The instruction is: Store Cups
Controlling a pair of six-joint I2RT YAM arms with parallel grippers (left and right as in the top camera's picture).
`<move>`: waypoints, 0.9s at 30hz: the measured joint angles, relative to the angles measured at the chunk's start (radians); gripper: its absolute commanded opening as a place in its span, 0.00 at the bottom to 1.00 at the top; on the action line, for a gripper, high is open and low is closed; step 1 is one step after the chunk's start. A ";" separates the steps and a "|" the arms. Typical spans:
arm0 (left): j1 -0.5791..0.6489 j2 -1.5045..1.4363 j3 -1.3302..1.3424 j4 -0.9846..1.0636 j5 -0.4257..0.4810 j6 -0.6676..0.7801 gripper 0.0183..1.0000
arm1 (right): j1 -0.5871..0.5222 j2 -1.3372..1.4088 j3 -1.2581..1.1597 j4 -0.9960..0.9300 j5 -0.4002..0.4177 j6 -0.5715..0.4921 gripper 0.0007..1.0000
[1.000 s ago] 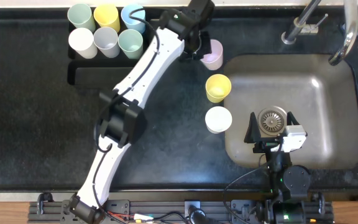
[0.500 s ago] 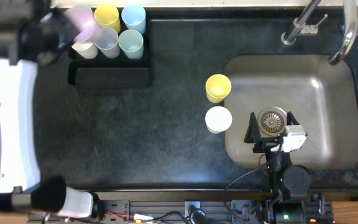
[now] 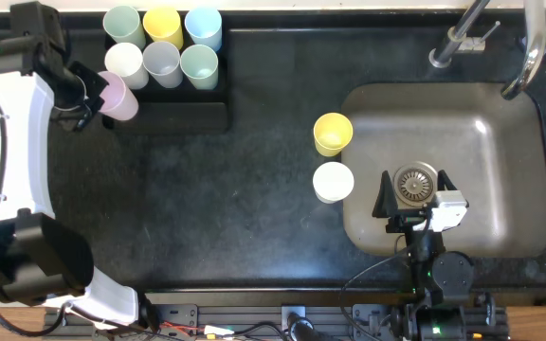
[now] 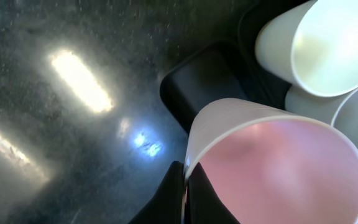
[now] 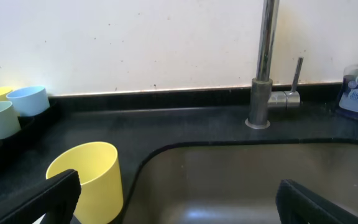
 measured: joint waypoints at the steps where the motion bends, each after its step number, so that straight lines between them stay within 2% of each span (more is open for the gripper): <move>1: 0.001 0.003 0.000 0.006 0.000 -0.002 0.02 | 0.000 0.000 0.000 -0.001 0.000 0.000 1.00; 14: 0.003 0.101 0.000 0.106 -0.013 -0.003 0.02 | 0.000 0.000 0.000 0.000 0.000 -0.001 1.00; 27: 0.003 0.182 0.000 0.110 -0.029 -0.003 0.02 | 0.000 0.000 0.000 -0.001 0.000 0.000 1.00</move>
